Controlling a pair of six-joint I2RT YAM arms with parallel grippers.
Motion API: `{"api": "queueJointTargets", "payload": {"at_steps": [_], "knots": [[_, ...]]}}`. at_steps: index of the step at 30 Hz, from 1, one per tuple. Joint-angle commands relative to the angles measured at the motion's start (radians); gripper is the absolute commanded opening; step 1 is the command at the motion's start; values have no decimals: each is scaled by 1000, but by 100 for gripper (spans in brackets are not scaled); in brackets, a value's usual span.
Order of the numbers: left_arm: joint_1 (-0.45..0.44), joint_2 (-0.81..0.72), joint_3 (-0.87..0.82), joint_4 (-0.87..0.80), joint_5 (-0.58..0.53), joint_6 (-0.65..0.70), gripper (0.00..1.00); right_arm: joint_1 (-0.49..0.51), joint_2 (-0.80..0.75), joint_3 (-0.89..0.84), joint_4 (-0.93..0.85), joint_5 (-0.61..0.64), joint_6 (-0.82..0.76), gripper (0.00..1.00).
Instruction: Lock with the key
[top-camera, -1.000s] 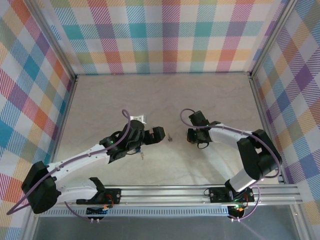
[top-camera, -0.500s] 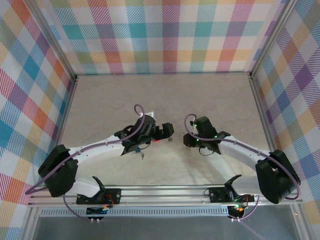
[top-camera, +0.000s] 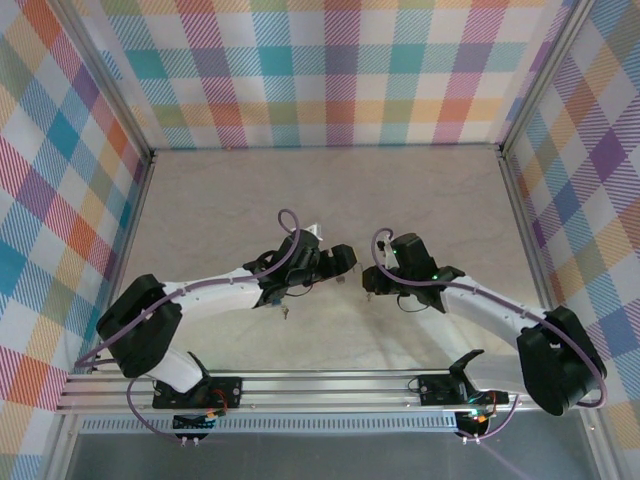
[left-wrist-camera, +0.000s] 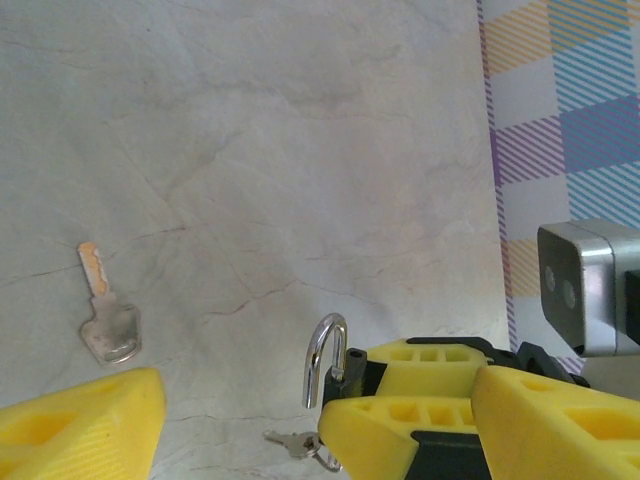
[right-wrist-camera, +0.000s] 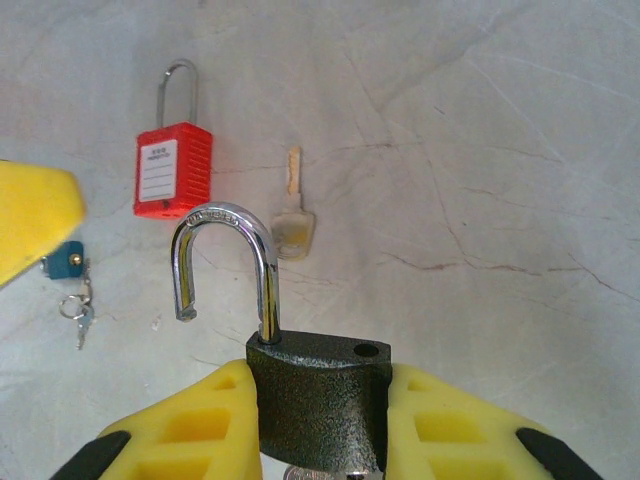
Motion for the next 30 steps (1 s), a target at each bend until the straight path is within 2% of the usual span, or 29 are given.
{"api": "queueJointTargets", "payload": {"at_steps": [1, 9, 17, 22, 30], "knots": [[-13, 13, 11, 59, 23, -20, 76, 10, -38, -14, 57, -42, -14, 26], [-22, 37, -1, 99, 26, -43, 62, 13, -62, -25, 83, -90, -17, 27], [-24, 36, -19, 155, 50, -63, 42, 16, -64, -29, 100, -117, -10, 28], [-24, 40, -69, 232, 67, -101, 38, 16, -75, -38, 116, -134, 0, 27], [-25, 67, -110, 330, 92, -145, 25, 16, -108, -51, 130, -148, 6, 27]]}}
